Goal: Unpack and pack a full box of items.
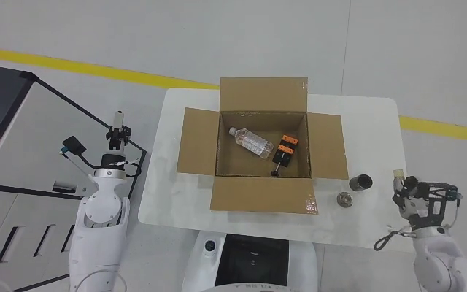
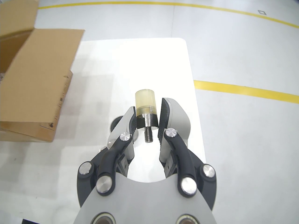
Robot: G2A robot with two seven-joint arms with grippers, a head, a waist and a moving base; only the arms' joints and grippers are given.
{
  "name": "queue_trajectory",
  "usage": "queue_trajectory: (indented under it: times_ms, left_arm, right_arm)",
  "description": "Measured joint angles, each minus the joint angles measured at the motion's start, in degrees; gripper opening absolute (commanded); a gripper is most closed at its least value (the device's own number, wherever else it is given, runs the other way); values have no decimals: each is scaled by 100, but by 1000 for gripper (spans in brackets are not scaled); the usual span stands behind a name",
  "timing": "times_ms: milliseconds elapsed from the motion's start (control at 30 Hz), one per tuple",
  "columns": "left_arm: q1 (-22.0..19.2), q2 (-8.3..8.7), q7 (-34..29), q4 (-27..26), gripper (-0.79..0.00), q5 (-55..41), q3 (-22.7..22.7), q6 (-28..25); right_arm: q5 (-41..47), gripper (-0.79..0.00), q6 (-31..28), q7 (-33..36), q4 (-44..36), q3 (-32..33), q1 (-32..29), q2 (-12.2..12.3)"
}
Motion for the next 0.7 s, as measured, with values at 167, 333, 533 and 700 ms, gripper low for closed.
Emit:
queue_trajectory:
  times_ms: [167,333,533,700]
  left_arm:
    - [0,0,0,0,0,0,0,0]
    - [0,0,0,0,0,0,0,0]
    - [0,0,0,0,0,0,0,0]
    - [0,0,0,0,0,0,0,0]
  right_arm:
    - [-67,-785,-194,232,-917,35,-91,-8]
    - [-534,-785,-206,683,-1690,-650,331,-13]
    - [-1440,-785,51,1395,-1594,-2246,1453,-70]
    - [-2158,-785,717,1770,-563,-3669,2716,-246]
